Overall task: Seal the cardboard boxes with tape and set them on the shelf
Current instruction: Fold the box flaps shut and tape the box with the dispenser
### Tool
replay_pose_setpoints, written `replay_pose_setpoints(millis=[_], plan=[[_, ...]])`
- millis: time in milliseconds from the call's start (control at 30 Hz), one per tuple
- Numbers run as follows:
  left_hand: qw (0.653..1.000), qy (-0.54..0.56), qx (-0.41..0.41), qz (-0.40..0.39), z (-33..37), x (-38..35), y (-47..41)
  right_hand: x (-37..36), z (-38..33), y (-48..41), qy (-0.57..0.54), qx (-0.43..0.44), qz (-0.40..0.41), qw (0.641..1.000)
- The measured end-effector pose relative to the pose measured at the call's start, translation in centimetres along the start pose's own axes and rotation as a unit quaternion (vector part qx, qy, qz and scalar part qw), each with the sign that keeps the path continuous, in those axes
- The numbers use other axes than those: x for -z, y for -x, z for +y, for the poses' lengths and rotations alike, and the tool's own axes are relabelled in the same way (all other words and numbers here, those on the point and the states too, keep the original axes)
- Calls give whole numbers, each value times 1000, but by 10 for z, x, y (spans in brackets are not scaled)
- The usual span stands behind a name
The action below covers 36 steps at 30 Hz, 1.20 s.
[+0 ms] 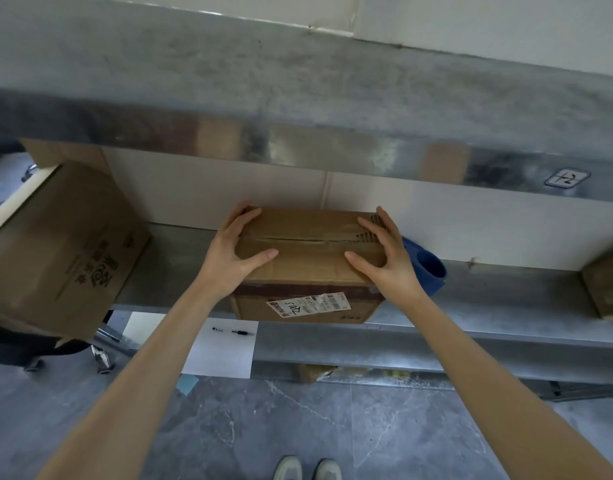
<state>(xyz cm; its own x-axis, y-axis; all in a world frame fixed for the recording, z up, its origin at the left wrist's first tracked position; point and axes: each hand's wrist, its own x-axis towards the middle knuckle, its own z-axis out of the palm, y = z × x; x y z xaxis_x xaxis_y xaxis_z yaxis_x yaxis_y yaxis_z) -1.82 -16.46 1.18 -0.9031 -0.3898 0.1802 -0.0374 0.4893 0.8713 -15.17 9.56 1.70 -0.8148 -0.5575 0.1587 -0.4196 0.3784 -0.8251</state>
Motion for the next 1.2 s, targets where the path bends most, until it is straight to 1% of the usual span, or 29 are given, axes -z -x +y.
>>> replay_pose_setpoints(millis=[67,167,233,267,333,433,500,567,733,867,933,1000,1100,1200], plan=[[1000,-15,-7,27,0,1,1,0,-2,2,11,9,39,999],[989,-58,-45,130,3,1,7,2,-8,4,77,55,120,988],[978,-67,-70,186,7,3,12,4,-13,6,122,97,154,976],[975,-56,-71,204,8,4,15,4,-15,8,123,106,163,973],[975,-28,-37,218,7,5,23,6,-14,14,92,92,167,977],[982,-3,18,188,1,6,39,9,-8,26,79,57,129,987],[990,9,20,139,1,6,49,10,-7,34,87,44,90,991],[993,6,17,114,1,4,56,11,-11,40,79,29,69,994],[990,29,33,137,0,3,69,10,-16,49,69,-2,52,996],[993,16,30,112,-1,2,76,9,-10,50,62,-14,16,998],[995,22,39,88,-3,0,75,8,-8,47,59,-20,18,998],[995,27,41,81,-4,-2,74,5,-9,45,46,-29,15,998],[995,18,33,95,-5,-6,71,0,-10,41,37,-33,16,999],[994,14,36,106,-6,-7,69,-4,-10,40,36,-43,41,998]])
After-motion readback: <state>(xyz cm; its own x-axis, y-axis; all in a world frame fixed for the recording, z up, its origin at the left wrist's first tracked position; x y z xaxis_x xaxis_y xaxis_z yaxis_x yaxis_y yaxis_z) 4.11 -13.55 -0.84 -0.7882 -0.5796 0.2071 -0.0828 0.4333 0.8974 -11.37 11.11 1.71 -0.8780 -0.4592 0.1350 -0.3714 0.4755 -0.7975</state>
